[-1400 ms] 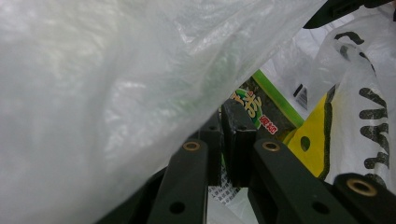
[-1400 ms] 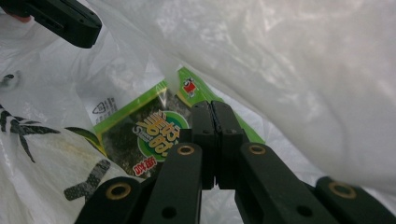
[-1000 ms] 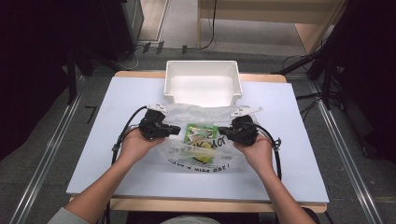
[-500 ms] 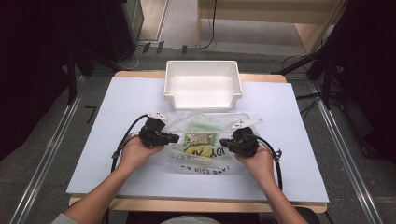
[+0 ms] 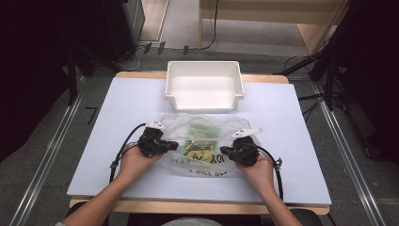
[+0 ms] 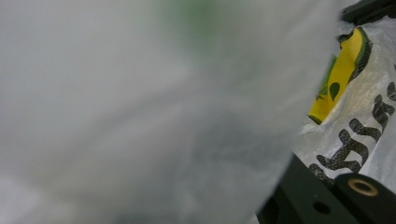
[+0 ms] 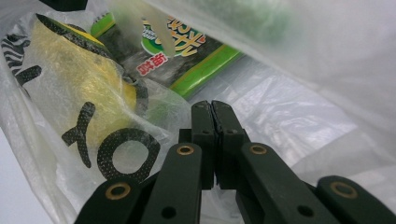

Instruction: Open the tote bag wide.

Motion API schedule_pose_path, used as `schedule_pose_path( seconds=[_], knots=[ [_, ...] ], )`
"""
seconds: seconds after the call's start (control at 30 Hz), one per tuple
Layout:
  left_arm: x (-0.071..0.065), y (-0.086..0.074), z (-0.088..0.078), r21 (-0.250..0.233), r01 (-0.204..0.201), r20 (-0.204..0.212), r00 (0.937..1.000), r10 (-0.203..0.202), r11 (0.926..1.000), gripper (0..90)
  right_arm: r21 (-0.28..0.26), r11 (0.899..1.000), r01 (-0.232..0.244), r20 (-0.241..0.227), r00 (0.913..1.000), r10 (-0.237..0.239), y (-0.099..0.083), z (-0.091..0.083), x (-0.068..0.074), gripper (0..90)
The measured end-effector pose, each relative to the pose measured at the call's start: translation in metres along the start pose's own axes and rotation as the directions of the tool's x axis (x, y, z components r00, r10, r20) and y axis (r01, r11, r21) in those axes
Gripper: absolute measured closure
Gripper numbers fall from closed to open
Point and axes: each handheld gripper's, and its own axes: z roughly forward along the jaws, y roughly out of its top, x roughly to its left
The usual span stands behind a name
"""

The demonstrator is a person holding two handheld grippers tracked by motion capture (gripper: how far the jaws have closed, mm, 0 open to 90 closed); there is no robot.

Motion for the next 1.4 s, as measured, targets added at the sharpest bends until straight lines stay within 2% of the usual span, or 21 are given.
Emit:
schedule_pose_path(
  seconds=[0.23,0.37,0.4,0.47,0.5,0.73,0.77,0.87,0.9,1.0,1.1,1.13,1.17,1.33,1.4],
  knots=[
    [-0.002,-0.014,-0.003,0.030,0.007,0.001,1.0000,-0.007,0.9995,87.7,0.010,1.000,-0.014,-0.003,0.9999,0.014,-0.010,-0.004,0.007,89.6],
    [-0.002,-0.018,-0.005,0.054,0.003,-0.014,0.9999,-0.002,0.9986,88.2,0.026,1.000,0.005,0.005,1.0000,-0.005,-0.015,-0.006,0.010,88.9],
    [-0.001,-0.019,-0.005,0.057,0.006,-0.017,0.9998,-0.005,0.9984,88.3,0.025,1.000,0.019,0.011,0.9998,-0.019,-0.016,-0.007,0.010,88.8],
    [0.000,-0.020,-0.005,0.061,0.012,-0.023,0.9997,-0.011,0.9980,89.2,0.031,0.999,0.020,0.015,0.9997,-0.020,-0.018,-0.008,0.010,88.8],
    [0.003,-0.021,-0.007,0.061,0.029,-0.032,0.9991,-0.027,0.9977,89.6,0.043,0.999,0.011,0.021,0.9997,-0.012,-0.020,-0.009,0.010,88.9],
    [0.013,-0.023,-0.014,0.061,0.066,-0.057,0.9964,-0.063,0.9960,90.0,0.060,0.998,-0.012,0.024,0.9997,0.010,-0.028,-0.013,0.004,90.0],
    [0.016,-0.024,-0.017,0.059,0.086,-0.069,0.9942,-0.082,0.9945,90.0,0.063,0.998,-0.012,0.028,0.9996,0.010,-0.028,-0.014,0.003,90.0],
    [0.020,-0.025,-0.020,0.058,0.091,-0.088,0.9925,-0.086,0.9941,90.0,0.075,0.997,-0.023,0.033,0.9992,0.021,-0.029,-0.016,0.002,90.0],
    [0.023,-0.025,-0.023,0.060,0.100,-0.101,0.9904,-0.094,0.9932,90.0,0.096,0.994,-0.047,0.041,0.9982,0.043,-0.030,-0.020,0.001,90.0],
    [0.027,-0.027,-0.026,0.053,0.113,-0.114,0.9878,-0.106,0.9922,90.0,0.098,0.994,-0.046,0.044,0.9982,0.041,-0.033,-0.023,0.000,90.0],
    [0.035,-0.029,-0.032,0.042,0.142,-0.131,0.9821,-0.135,0.9890,90.0,0.109,0.993,-0.050,0.044,0.9980,0.045,-0.036,-0.027,0.000,90.0],
    [0.035,-0.029,-0.032,0.042,0.142,-0.131,0.9821,-0.135,0.9890,90.0,0.109,0.993,-0.050,0.044,0.9980,0.045,-0.036,-0.027,0.000,90.0],
    [0.039,-0.030,-0.035,0.042,0.154,-0.141,0.9790,-0.147,0.9872,90.0,0.118,0.992,-0.045,0.048,0.9981,0.039,-0.037,-0.029,0.000,90.0],
    [0.045,-0.032,-0.039,0.048,0.152,-0.159,0.9769,-0.142,0.9872,90.0,0.127,0.990,-0.052,0.045,0.9979,0.046,-0.040,-0.034,-0.002,90.0],
    [0.048,-0.032,-0.041,0.047,0.169,-0.164,0.9735,-0.160,0.9844,90.0,0.132,0.989,-0.063,0.051,0.9971,0.056,-0.043,-0.037,-0.005,90.0]
  ],
)
